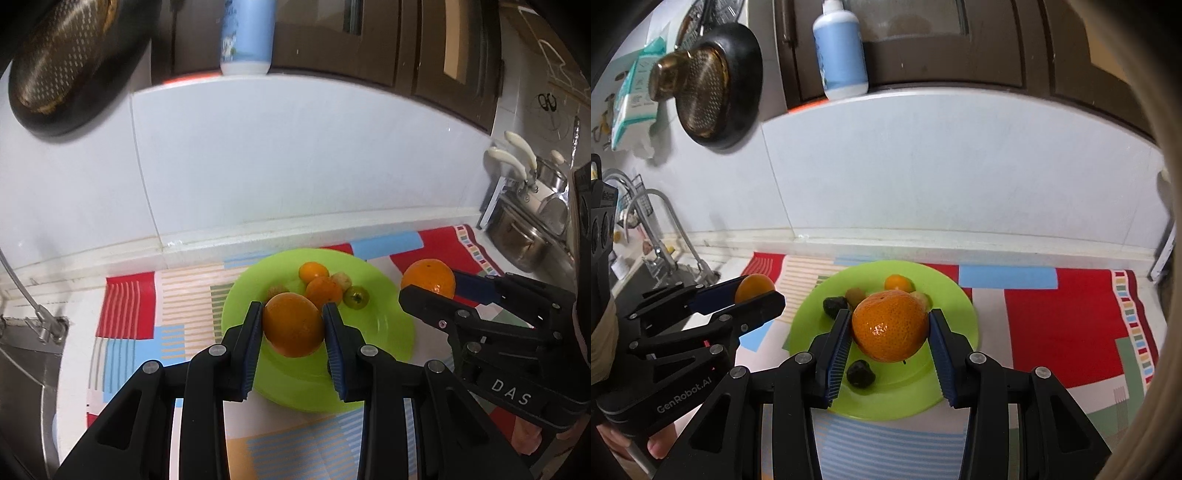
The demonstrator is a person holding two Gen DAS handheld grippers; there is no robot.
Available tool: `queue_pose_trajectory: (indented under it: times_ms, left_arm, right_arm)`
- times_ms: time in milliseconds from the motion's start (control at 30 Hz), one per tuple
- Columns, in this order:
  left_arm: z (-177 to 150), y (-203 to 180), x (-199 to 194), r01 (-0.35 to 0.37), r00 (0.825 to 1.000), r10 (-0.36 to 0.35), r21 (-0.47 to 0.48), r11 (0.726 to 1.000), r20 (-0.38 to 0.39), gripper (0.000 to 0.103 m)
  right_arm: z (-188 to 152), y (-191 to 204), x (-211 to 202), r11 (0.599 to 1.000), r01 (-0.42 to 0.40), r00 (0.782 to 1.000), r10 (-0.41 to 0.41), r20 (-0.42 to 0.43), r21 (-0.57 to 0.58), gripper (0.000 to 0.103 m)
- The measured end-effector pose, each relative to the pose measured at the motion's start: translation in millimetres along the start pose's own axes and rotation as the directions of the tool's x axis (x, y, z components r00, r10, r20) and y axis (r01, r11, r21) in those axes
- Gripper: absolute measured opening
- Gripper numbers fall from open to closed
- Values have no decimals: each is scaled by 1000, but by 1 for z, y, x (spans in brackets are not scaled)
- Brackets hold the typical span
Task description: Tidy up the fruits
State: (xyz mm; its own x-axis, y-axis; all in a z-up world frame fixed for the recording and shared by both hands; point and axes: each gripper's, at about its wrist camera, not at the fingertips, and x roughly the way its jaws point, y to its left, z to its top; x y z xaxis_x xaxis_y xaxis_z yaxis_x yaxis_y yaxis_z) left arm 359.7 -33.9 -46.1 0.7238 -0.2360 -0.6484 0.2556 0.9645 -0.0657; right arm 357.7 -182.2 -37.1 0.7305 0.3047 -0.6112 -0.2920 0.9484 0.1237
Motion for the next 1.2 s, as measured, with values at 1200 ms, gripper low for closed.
queue_pose_trajectory:
  times_ms: [1200]
  left_arm:
    - [-18,2,10,-60,997,58,-49,997,-43,47]
  right_arm:
    - [-21,-23,42,999,31,995,-28,-93,38,58]
